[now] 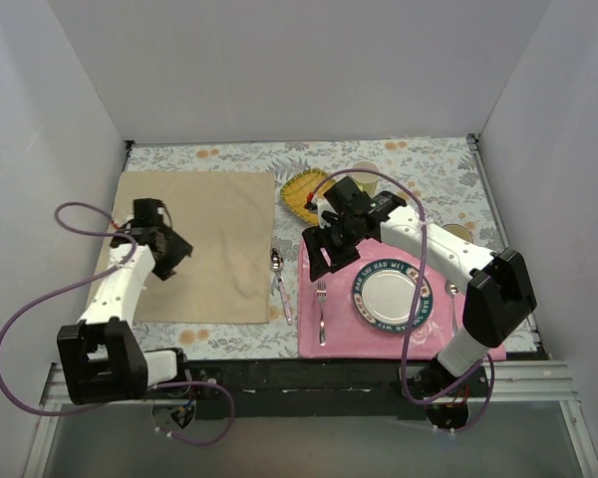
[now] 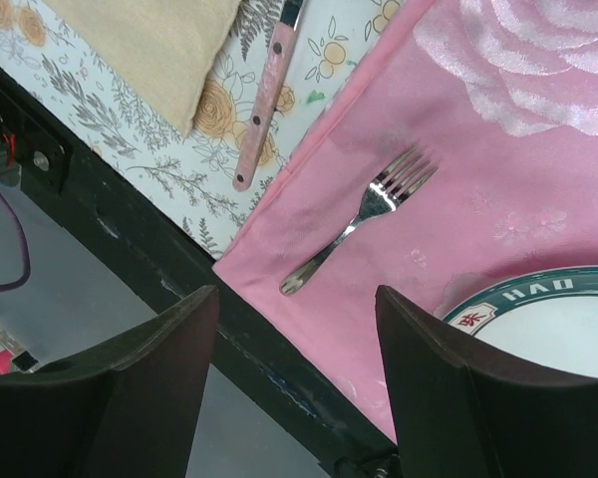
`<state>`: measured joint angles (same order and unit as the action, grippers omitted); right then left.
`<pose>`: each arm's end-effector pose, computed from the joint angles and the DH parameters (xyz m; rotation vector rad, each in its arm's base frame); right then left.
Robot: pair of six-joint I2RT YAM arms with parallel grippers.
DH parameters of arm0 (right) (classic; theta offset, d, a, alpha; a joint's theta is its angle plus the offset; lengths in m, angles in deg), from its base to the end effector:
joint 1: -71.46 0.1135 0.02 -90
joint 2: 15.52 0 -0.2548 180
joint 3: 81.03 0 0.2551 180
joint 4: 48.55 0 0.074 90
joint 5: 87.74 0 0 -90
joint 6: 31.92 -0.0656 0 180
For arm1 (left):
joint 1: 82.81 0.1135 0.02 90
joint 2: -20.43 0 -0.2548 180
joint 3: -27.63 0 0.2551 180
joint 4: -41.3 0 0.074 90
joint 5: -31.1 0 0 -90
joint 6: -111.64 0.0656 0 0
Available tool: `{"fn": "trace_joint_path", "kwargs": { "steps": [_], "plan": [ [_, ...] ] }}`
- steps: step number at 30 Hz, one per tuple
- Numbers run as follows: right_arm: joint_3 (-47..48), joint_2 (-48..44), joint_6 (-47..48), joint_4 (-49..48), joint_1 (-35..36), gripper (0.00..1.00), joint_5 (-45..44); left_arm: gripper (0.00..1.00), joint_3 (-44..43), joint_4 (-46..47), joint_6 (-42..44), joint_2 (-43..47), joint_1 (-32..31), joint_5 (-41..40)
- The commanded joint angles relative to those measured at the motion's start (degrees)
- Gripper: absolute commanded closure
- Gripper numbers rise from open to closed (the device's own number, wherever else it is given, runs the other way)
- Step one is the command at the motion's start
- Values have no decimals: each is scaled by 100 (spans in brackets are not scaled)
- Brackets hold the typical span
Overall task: Fold the napkin, place the utensils inside, and roll it up
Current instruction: Flatten the napkin out, then fold the napkin
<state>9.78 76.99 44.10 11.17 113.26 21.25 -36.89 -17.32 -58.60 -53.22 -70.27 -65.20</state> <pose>0.2476 0.2500 0.2410 -0.7778 2.6515 0.7371 0.2453 0.0619 0.1887 -2.0142 1.8776 -0.1758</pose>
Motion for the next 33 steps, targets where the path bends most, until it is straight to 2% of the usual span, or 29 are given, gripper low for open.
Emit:
{"fn": "trace_joint_path", "kwargs": {
  "steps": [1,2,5,8,10,11,12,13,14,16,20,21,23,28,33],
  "plan": [
    [-31,-198,246,3,21,27,176,46,-68,-543,-877,570,-1892,-89],
    [-22,-242,264,30,12,27,159,45,-59,-613,-1140,588,-2478,-151],
    [-48,-338,281,100,3,27,123,44,11,-859,-1510,553,-3219,-222],
    [-66,-383,282,118,3,27,132,44,299,-1062,-2195,921,-3354,-118],
    [-57,-383,273,144,12,27,141,40,459,-1088,-2845,1307,-3319,-282],
    [-48,-383,273,162,12,27,167,39,547,-1184,-3056,1640,-3197,-658],
    [-39,-400,281,223,21,27,176,30,565,-1524,-3554,1791,-3074,-835],
    [-22,-400,282,249,21,27,185,28,609,-1650,-3637,1914,-2908,-994],
    [4,-418,299,284,30,27,202,27,644,-1703,-3586,2124,-2427,-1230],
    [22,-444,308,390,30,27,237,20,636,-1791,-3184,2214,-1828,-1460],
    [84,-523,317,557,39,27,290,16,548,-1345,-2006,1890,51,-1839],
    [84,-532,291,575,39,27,334,16,478,-943,-1812,1558,291,-1743],
    [110,-558,220,654,39,28,456,16,355,-729,-1600,1188,817,-1795],
    [206,-524,211,899,91,28,633,18,231,-245,-1240,326,1497,-2364],
    [251,-471,238,1137,170,28,615,25,819,852,-319,702,1804,-2876]
  ]
}}
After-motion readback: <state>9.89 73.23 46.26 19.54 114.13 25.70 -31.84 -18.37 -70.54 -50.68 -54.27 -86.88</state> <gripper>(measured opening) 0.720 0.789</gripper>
